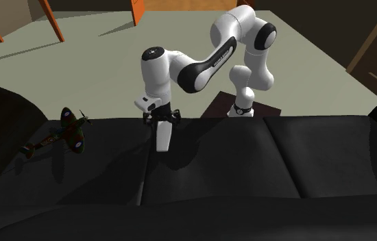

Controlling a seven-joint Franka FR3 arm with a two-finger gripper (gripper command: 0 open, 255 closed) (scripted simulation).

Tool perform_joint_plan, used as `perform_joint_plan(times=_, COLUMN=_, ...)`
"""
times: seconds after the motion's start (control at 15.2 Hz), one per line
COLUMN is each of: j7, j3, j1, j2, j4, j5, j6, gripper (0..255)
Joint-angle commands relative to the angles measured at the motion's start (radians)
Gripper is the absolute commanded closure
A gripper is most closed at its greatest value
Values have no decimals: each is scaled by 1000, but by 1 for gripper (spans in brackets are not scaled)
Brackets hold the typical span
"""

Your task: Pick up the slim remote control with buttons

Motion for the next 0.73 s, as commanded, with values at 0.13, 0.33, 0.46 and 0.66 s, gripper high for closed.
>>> perform_joint_plan(times=0.13, j7=-3, j3=1, j1=0, j2=7, j4=-39, j5=3, j6=45, gripper=0)
perform_joint_plan(times=0.33, j7=-2, j3=1, j1=1, j2=4, j4=-43, j5=2, j6=47, gripper=255)
perform_joint_plan(times=0.46, j7=-2, j3=1, j1=1, j2=4, j4=-42, j5=2, j6=47, gripper=255)
perform_joint_plan(times=0.66, j7=-2, j3=1, j1=1, j2=4, j4=-43, j5=2, j6=47, gripper=255)
